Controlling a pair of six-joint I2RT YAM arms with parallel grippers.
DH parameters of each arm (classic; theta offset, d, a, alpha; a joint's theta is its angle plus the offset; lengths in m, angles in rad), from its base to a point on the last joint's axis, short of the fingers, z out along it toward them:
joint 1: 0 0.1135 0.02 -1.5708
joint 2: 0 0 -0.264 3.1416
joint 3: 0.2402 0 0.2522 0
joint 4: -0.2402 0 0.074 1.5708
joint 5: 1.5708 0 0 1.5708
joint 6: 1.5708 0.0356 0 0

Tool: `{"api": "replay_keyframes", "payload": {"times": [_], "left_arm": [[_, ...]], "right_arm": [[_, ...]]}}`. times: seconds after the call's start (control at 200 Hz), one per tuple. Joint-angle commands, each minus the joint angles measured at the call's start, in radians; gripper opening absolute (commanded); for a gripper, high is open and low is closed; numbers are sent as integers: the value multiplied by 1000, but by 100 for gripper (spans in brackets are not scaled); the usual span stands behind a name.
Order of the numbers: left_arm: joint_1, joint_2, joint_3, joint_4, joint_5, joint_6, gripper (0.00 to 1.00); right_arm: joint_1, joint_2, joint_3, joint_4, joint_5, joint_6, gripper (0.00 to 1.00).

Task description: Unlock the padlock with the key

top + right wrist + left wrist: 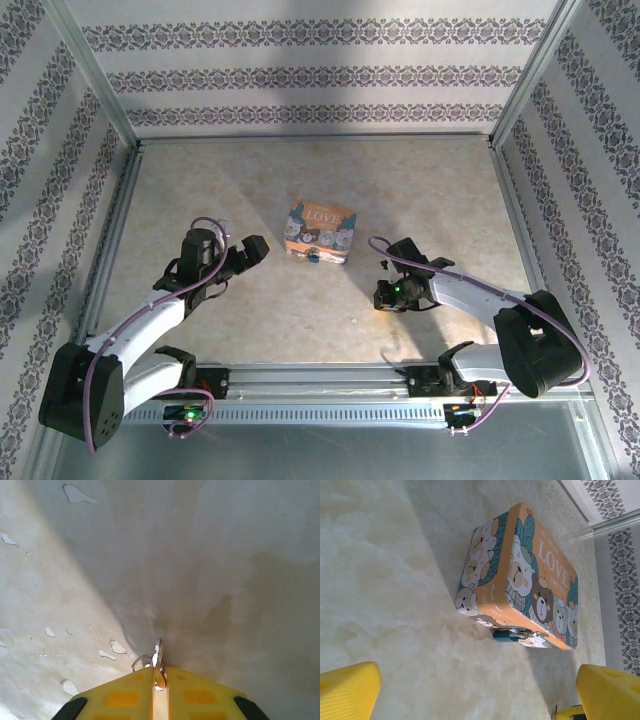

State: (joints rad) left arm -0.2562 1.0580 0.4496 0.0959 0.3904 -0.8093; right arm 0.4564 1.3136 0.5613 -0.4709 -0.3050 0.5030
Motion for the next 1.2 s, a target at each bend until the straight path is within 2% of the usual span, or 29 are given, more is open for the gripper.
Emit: {"api": "replay_keyframes", "payload": {"times": [0.0, 0.255, 0.38, 0.58, 0.735, 0.934, 1.049, 1.199], "left_arm": [[-15, -22, 24, -21, -9, 27, 100], [-15, -28, 18, -21, -13, 28, 100], [-14, -34, 21, -25, -12, 34, 100], [-14, -86, 36, -26, 2, 84, 100], [-14, -143, 48, 17, 87, 152, 98], [-14, -173, 82, 89, 287, 196, 81], [-15, -157, 89, 212, 411, 137, 71], [-21, -132, 104, 320, 506, 81, 54]], "right_arm": [[8, 15, -4, 10, -5, 15, 15], [11, 28, -4, 25, 1, 20, 14], [13, 13, -1, 26, 0, 21, 8], [13, -106, 11, 18, 7, -24, 1], [12, -228, 33, 25, 16, -95, 0], [11, -353, 76, 81, -30, -202, 0], [13, -401, 86, 177, -101, -242, 0], [16, -424, 96, 307, -204, -265, 0]]}}
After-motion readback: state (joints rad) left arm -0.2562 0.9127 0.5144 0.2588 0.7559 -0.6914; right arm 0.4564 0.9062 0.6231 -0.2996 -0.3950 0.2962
